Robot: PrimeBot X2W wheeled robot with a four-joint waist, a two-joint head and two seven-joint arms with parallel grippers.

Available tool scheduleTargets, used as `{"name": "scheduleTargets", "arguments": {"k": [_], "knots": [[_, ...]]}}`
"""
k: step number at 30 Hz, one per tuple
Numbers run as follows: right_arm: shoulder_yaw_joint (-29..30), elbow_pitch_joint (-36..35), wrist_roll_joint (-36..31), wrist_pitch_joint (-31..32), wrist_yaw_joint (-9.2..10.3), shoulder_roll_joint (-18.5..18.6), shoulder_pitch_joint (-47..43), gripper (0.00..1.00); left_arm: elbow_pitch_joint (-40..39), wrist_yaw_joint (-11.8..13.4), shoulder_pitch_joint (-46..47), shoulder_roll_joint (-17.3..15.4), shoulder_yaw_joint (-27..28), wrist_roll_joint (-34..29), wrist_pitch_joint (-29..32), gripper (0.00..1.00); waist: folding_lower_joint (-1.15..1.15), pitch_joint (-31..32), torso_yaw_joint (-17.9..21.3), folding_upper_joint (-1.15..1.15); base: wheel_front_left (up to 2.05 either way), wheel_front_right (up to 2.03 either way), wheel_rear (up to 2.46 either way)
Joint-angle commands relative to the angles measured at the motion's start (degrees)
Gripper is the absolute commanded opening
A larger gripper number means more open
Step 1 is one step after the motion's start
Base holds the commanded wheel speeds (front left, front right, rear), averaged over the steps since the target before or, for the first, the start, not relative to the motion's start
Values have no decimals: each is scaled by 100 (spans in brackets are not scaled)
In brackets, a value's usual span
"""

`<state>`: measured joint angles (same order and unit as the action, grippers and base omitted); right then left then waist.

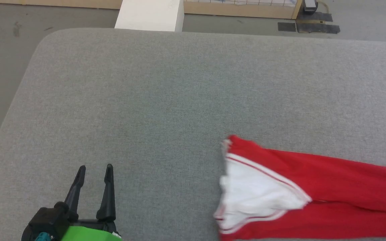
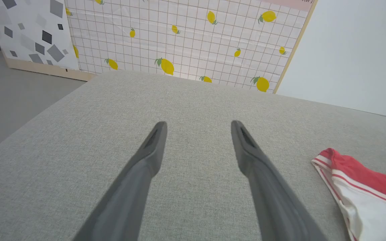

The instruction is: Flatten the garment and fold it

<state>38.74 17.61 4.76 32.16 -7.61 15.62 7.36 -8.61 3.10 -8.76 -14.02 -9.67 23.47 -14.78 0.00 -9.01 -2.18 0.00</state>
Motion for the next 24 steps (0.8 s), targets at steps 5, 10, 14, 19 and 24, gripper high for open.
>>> {"name": "scheduleTargets", "arguments": {"k": [5, 10, 14, 19, 24], "knots": [[421, 109, -414, -200, 12, 70, 78, 0, 83, 44, -11, 10, 44, 20, -21, 100, 0, 72, -36, 0, 0, 0, 0], [70, -238, 31, -127, 12, -313, 107, 0, 97, 63, -59, 60, 60, 42, -21, 100, 0, 95, -8, 0, 0, 0, 0], [-622, -937, 736, 242, 12, -631, -99, 0, 89, 50, -39, 109, 78, 61, -21, 100, 0, 112, 18, 0, 0, 0, 0], [-1516, -2211, 1552, 969, 12, -849, -548, 0, 95, 38, -31, 170, 116, 56, -21, 100, 0, 134, 64, 0, 0, 0, 0], [-2382, -3255, 1933, 1603, 12, -1047, -830, 0, 129, -15, 7, 235, 117, 54, -21, 100, 0, 125, 51, 0, 0, 0, 0]]}}
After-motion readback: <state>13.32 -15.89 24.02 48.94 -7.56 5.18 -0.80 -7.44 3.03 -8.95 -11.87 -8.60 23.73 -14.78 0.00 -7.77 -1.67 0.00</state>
